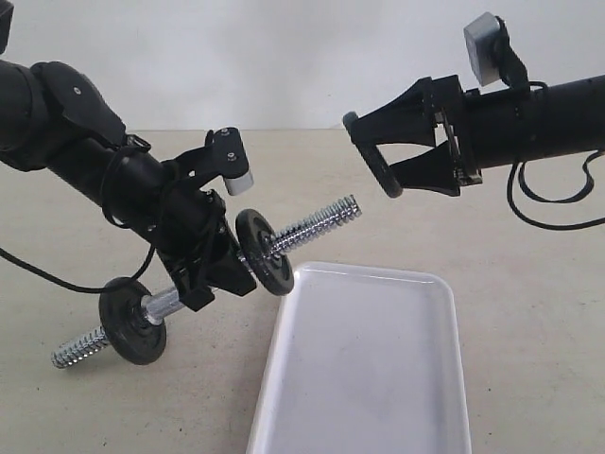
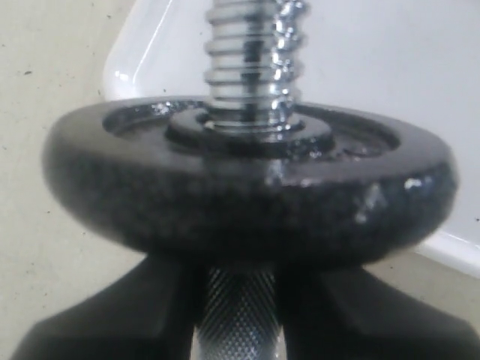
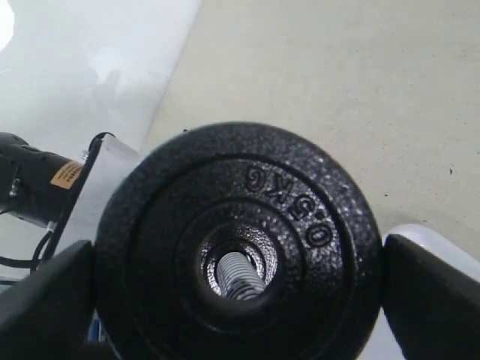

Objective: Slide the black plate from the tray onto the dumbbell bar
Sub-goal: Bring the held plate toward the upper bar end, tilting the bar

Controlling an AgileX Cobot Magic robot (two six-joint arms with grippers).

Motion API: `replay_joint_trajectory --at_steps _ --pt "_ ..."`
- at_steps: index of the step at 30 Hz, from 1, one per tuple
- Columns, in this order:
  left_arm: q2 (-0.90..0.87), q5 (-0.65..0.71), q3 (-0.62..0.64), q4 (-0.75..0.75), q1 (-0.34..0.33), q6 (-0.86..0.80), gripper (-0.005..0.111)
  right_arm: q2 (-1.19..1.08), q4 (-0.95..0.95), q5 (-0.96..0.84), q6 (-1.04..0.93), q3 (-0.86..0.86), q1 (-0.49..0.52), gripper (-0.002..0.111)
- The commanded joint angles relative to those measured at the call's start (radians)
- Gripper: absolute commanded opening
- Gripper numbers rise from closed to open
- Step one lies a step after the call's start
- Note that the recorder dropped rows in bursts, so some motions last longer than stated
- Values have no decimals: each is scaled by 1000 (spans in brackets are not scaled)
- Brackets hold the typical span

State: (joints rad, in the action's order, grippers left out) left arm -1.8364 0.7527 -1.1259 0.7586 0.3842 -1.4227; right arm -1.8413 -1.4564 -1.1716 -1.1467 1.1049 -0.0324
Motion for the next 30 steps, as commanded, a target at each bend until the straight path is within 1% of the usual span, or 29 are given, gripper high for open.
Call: replay_joint_trajectory --at_steps 1,12,16,19,22,25,30 --pt "62 4 -25 147 5 -36 4 15 -29 -49 -11 15 1 0" --pt "61 -4 -25 270 5 -131 4 15 45 -49 3 13 1 0" --pt "61 -45 -25 285 5 -142 4 15 55 -49 18 13 1 0" --pt "61 -53 -25 312 5 -161 4 15 55 -49 24 13 -4 0" --pt "61 -53 -25 381 5 -209 4 15 57 -49 26 13 -49 0" --pt "61 -53 -25 386 5 -214 4 15 57 -49 26 13 -97 0" --pt "61 -53 -25 386 5 -214 4 15 43 -49 38 13 -115 0"
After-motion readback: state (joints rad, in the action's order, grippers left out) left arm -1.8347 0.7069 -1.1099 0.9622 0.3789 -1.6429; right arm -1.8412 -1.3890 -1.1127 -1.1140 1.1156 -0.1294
